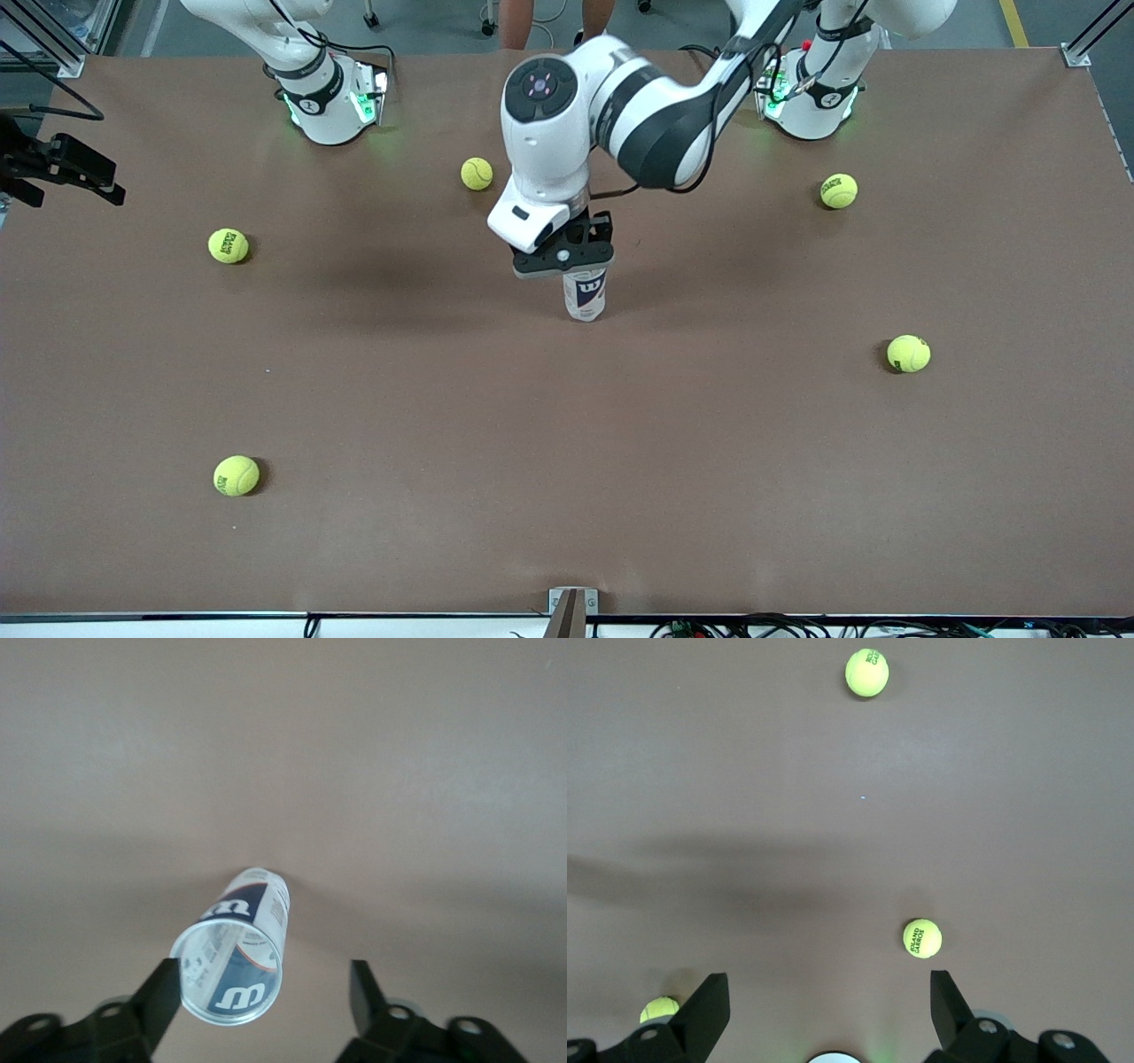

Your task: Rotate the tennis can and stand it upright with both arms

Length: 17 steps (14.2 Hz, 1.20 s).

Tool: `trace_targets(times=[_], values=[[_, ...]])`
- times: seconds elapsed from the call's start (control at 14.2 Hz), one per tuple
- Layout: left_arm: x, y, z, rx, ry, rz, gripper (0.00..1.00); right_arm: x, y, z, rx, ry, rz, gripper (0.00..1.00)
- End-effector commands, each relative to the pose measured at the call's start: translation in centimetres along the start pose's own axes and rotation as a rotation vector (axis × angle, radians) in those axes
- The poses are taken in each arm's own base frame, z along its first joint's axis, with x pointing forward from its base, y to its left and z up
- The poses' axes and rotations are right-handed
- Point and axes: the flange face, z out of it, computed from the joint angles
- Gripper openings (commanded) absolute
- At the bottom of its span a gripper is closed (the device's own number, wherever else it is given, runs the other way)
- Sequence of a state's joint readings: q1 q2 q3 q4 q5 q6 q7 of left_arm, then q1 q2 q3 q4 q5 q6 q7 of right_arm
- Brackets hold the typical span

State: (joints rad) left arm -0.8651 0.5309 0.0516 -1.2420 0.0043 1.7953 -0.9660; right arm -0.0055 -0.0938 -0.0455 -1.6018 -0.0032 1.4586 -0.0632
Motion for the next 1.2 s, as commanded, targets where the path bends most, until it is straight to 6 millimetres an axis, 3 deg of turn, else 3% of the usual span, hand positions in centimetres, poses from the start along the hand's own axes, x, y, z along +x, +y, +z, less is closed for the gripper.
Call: trace_targets(times=[0.0,0.14,0.63,0.85,0.99,1.13], values=[[4.6,-5.3,-4.6,-0.022,0.043,-0.078,1.00,-1.0,0.0,-0.1,0.033,-0.006,0.036,1.00],[8.0,-10.5,-8.1,-0.035,0.063,-0.096,1.00,-1.2,-0.1,-0.4,0.042,0.001,0.032,1.00],[16.1,-28.9,-13.9,0.018,0.025,-0.029,1.00,-1.2,-0.2,-0.7,0.035,0.015,0.016,1.00],[17.5,-37.5,-15.9,0.026,0.009,0.019,1.00,-1.2,-0.1,-0.8,0.028,0.016,0.013,1.00],[17.3,-42.6,-16.8,0.027,0.007,0.050,1.00,-1.1,-0.1,-0.9,0.026,0.020,0.012,1.00],[16.7,-45.3,-17.6,0.024,0.012,0.093,1.00,-1.1,-0.1,-0.8,0.026,0.019,0.014,1.00]])
